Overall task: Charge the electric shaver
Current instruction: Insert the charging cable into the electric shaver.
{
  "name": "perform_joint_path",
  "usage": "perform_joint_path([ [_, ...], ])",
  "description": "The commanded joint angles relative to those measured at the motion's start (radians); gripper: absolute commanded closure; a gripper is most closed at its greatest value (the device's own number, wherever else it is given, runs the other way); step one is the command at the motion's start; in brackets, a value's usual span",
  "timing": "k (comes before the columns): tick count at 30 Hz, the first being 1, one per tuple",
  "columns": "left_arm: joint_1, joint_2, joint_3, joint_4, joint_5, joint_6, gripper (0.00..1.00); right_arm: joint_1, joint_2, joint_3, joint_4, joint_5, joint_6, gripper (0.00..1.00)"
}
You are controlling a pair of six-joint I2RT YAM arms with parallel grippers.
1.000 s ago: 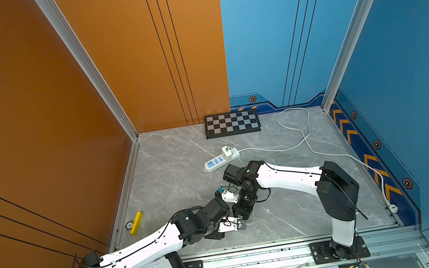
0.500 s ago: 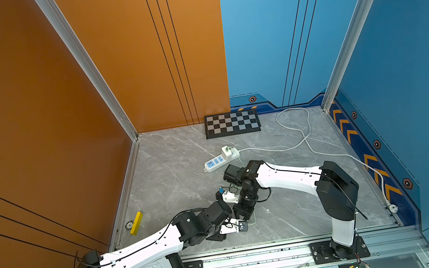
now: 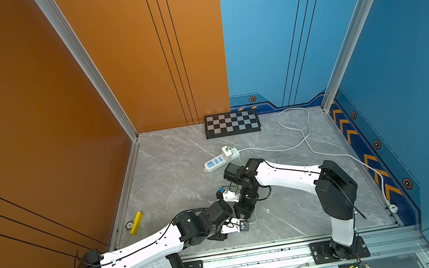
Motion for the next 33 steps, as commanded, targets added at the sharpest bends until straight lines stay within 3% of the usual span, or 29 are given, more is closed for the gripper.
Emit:
perform_joint_path([
  [1,-0.053,-0.008,0.047,0.237,0.193,-0.033,1.00,-0.017,0.016,0.048,0.288,0.025,0.022,1.00],
  [10,-0.056,-0.010,0.030,0.345,0.182,-0.089,1.00,-0.008,0.017,0.006,0.412,0.016,0.069,1.00],
  [23,-0.067,-0.005,0.023,0.391,0.199,-0.106,1.00,-0.030,0.014,0.021,0.413,0.019,0.027,1.00],
  [30,-0.067,-0.029,-0.016,0.430,0.183,-0.141,1.00,-0.057,-0.043,-0.036,0.408,0.043,0.023,0.97],
  [33,-0.067,-0.036,-0.022,0.419,0.165,-0.143,1.00,-0.065,-0.066,-0.043,0.378,0.057,0.012,0.90],
])
